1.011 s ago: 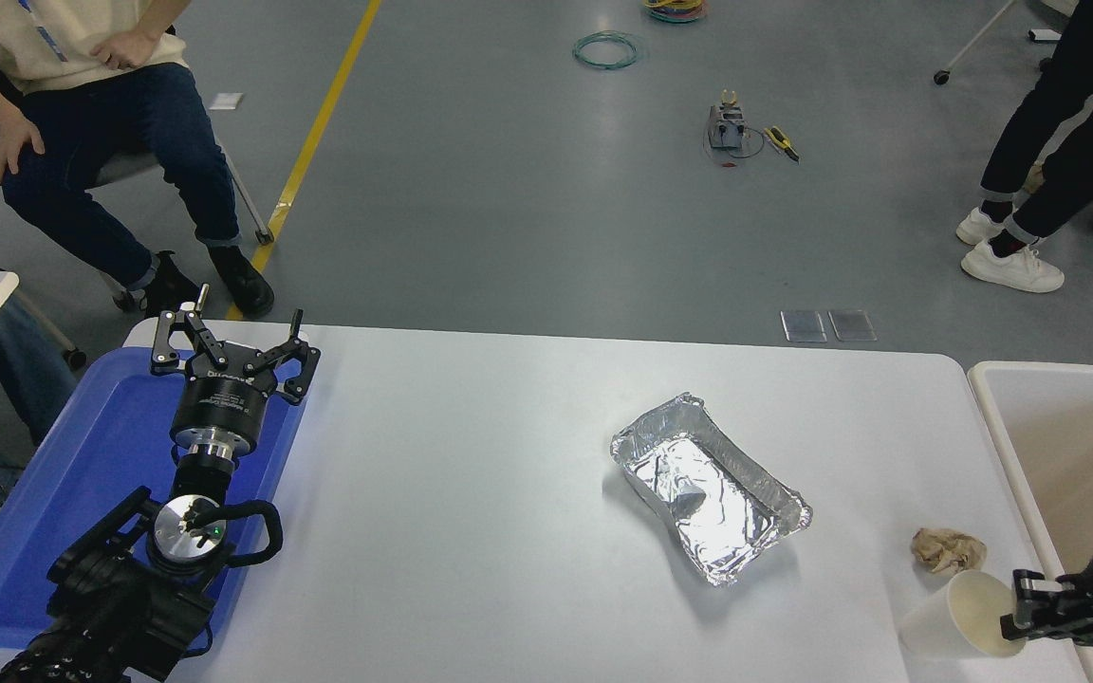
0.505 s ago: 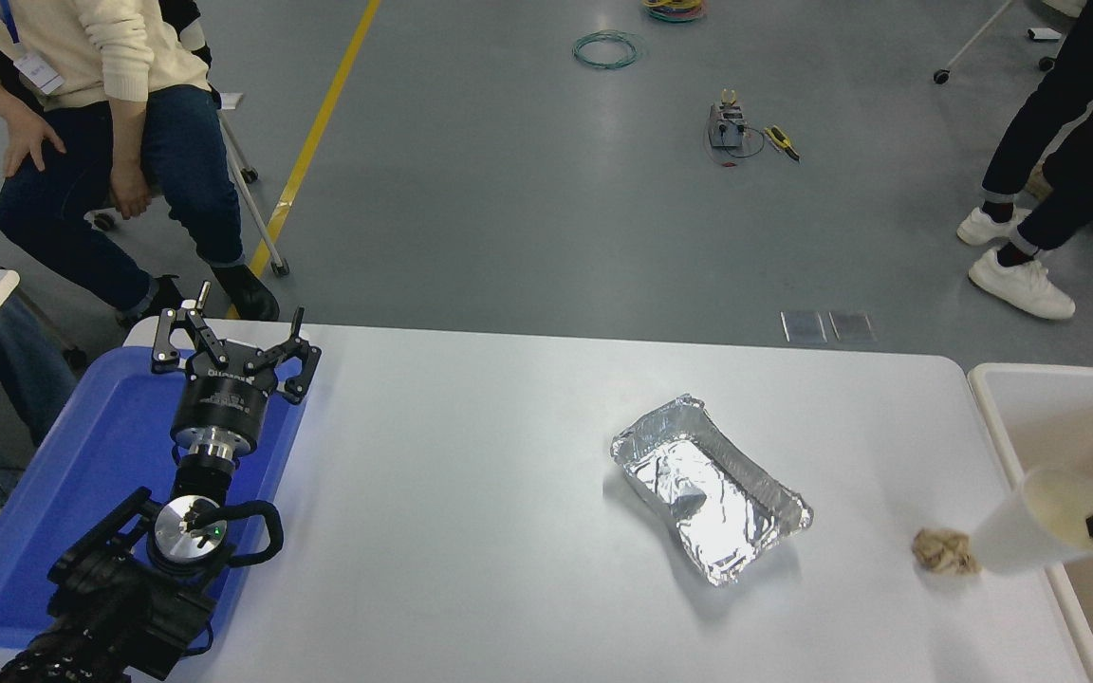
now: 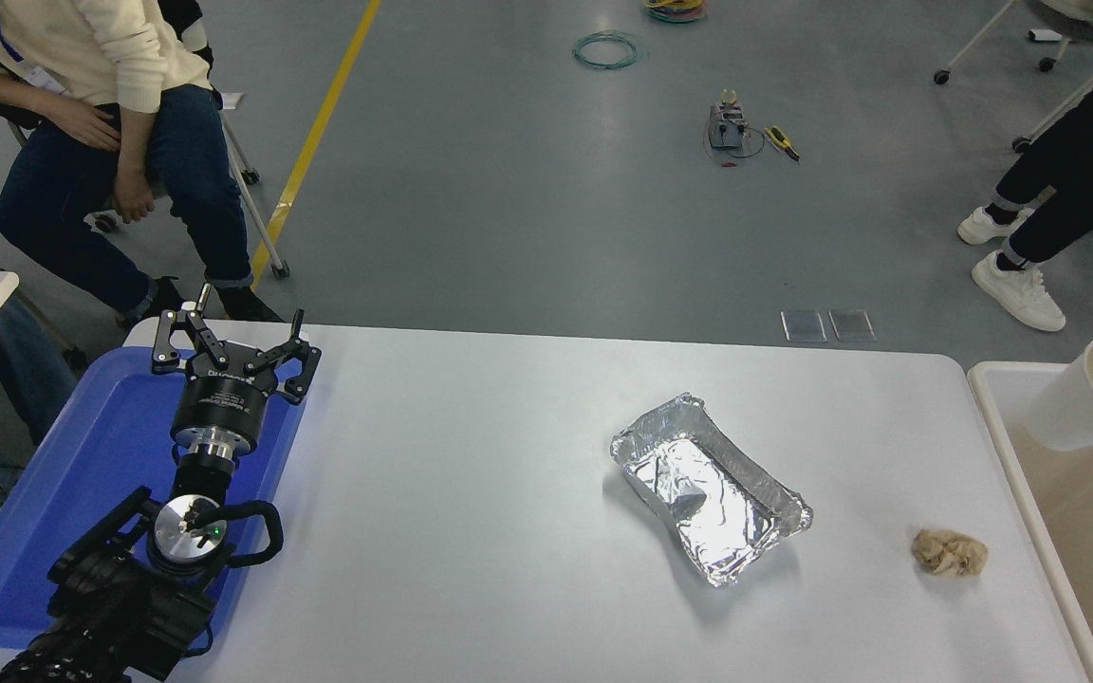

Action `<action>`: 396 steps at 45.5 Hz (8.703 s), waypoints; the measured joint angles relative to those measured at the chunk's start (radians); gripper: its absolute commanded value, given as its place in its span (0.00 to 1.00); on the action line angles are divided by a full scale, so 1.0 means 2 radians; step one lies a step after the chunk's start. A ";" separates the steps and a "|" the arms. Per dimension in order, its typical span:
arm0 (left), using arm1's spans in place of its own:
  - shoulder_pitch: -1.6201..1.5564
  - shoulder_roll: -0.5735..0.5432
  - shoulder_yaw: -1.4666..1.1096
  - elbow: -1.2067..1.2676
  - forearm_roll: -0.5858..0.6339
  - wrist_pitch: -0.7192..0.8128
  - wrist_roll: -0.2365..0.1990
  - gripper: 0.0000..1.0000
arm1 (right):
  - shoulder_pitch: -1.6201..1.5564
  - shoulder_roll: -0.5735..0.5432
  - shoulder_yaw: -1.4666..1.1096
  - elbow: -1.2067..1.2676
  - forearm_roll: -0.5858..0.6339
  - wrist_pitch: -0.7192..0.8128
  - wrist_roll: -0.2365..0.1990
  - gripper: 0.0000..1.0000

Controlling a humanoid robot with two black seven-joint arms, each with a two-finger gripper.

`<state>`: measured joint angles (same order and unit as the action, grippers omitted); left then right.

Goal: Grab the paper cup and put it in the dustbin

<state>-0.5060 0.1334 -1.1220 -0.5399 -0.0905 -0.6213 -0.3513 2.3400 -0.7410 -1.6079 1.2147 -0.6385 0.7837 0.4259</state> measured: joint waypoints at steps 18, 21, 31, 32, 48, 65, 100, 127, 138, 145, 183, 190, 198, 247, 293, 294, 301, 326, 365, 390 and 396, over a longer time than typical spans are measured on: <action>0.000 0.000 0.000 0.000 0.000 0.000 0.000 1.00 | 0.066 0.010 -0.026 0.000 -0.003 0.001 0.000 0.00; 0.000 0.000 0.000 0.000 0.000 0.000 0.000 1.00 | 0.070 0.010 -0.028 -0.001 -0.004 0.001 0.000 0.00; 0.000 0.000 0.000 0.000 0.000 0.000 0.000 1.00 | 0.076 0.005 -0.041 -0.005 -0.008 0.001 -0.001 0.00; 0.000 0.000 0.000 0.000 0.000 0.000 0.000 1.00 | 0.077 0.005 -0.044 -0.006 -0.008 0.001 -0.001 0.00; 0.000 0.000 0.000 0.000 0.000 0.000 0.000 1.00 | 0.041 -0.034 -0.062 -0.052 -0.012 0.001 -0.001 0.00; 0.001 0.000 0.000 0.000 0.000 0.000 0.000 1.00 | -0.083 -0.072 -0.049 -0.119 -0.004 0.001 -0.001 0.00; 0.001 0.000 0.000 0.000 0.000 0.000 -0.001 1.00 | -0.577 -0.100 0.292 -0.287 0.090 -0.205 -0.022 0.00; 0.000 0.000 0.000 0.000 0.000 0.000 -0.001 1.00 | -0.771 -0.029 0.423 -0.409 0.173 -0.361 -0.147 0.00; 0.000 0.000 0.000 0.000 0.000 0.000 -0.001 1.00 | -0.796 -0.005 0.453 -0.427 0.181 -0.374 -0.188 0.00; 0.000 0.000 0.000 0.000 0.000 0.000 -0.001 1.00 | -0.802 0.004 0.460 -0.431 0.184 -0.378 -0.201 0.00; 0.000 0.000 0.000 0.000 0.000 0.000 -0.001 1.00 | -0.803 0.014 0.466 -0.434 0.186 -0.421 -0.214 0.97; 0.000 0.000 0.000 0.000 0.000 0.000 -0.001 1.00 | -0.801 0.016 0.466 -0.434 0.186 -0.423 -0.214 0.99; 0.000 0.000 0.000 0.000 0.000 0.000 -0.001 1.00 | -0.794 0.017 0.467 -0.431 0.186 -0.423 -0.214 1.00; 0.000 0.000 0.000 0.000 0.000 0.000 0.000 1.00 | -0.680 -0.094 0.457 -0.231 0.178 -0.414 -0.214 1.00; 0.000 0.000 0.000 0.000 0.000 0.000 0.000 1.00 | -0.277 -0.065 0.158 -0.113 0.176 -0.043 -0.215 1.00; 0.000 0.000 0.000 0.000 0.000 0.000 0.000 1.00 | -0.265 -0.058 0.152 -0.111 0.176 -0.036 -0.215 1.00; 0.000 0.000 0.000 0.000 0.000 0.000 0.000 1.00 | -0.223 -0.038 0.136 -0.104 0.176 -0.018 -0.214 1.00; 0.000 0.000 0.000 0.000 0.000 0.000 0.000 1.00 | -0.107 0.054 0.120 -0.087 0.177 -0.001 -0.214 1.00; 0.000 0.001 0.000 0.001 -0.001 0.001 -0.001 1.00 | -0.001 0.162 0.169 -0.023 0.177 0.001 -0.214 1.00; 0.001 0.001 0.000 0.001 -0.001 0.001 -0.001 1.00 | -0.005 0.202 0.181 -0.007 0.177 0.001 -0.214 1.00; 0.000 0.001 0.000 0.000 -0.001 0.001 -0.001 1.00 | -0.006 0.203 0.180 0.000 0.176 0.001 -0.214 1.00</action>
<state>-0.5053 0.1345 -1.1229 -0.5391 -0.0919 -0.6196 -0.3540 2.3290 -0.3347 -1.2489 1.2138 -0.2859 0.7854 -0.0027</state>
